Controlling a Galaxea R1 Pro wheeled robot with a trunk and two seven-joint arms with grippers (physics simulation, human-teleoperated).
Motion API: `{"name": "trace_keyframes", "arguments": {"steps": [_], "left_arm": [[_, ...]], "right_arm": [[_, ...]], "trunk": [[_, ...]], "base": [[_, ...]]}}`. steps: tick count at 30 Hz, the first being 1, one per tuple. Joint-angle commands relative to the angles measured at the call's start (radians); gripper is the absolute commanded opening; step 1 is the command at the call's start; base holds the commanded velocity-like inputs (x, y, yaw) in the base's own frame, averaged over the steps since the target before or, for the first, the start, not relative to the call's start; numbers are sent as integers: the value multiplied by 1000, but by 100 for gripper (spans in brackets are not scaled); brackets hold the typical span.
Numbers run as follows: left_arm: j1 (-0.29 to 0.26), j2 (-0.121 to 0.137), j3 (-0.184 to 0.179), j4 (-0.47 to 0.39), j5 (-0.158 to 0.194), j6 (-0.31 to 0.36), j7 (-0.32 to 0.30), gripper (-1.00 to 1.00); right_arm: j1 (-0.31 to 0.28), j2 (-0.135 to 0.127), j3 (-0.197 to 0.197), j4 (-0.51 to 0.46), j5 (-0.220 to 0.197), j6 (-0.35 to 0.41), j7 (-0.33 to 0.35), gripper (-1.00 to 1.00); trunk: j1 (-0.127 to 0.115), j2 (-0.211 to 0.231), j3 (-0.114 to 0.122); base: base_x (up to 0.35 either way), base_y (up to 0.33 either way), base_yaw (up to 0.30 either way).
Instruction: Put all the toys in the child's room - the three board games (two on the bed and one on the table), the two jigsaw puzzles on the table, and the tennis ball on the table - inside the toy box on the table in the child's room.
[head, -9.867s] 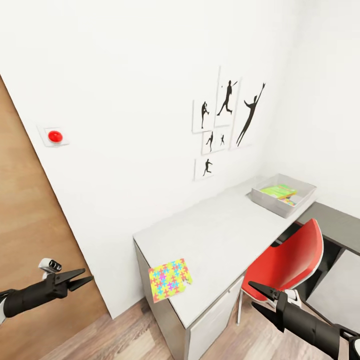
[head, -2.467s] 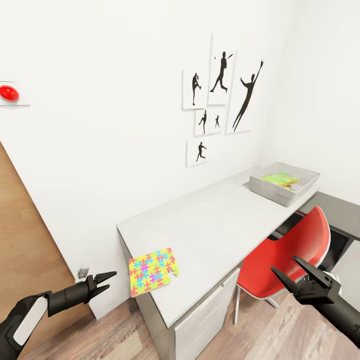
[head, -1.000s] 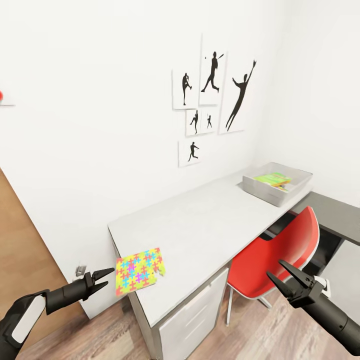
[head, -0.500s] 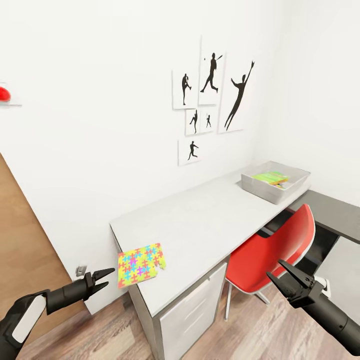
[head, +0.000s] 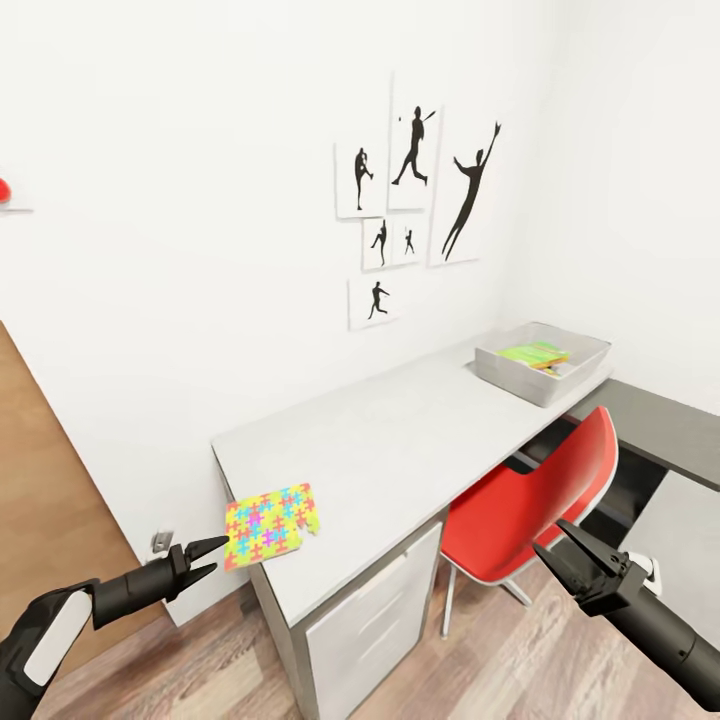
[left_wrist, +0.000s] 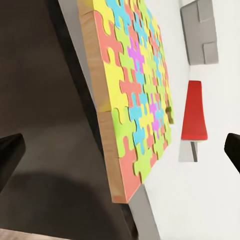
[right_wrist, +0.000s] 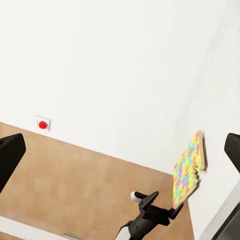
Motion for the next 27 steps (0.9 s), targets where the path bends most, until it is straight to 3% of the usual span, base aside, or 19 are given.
{"name": "trace_keyframes", "arguments": {"steps": [1,27], "left_arm": [[-1,0,1,0,1,5,-2,100],[0,0,1,0,1,3,-4,100]], "right_arm": [[0,0,-1,0,3,3,4,100],[0,0,-1,0,5,3,4,100]], "trunk": [[0,0,-1],[0,0,-1]], "base": [[-13,-34,0],[-1,-58,0]]}}
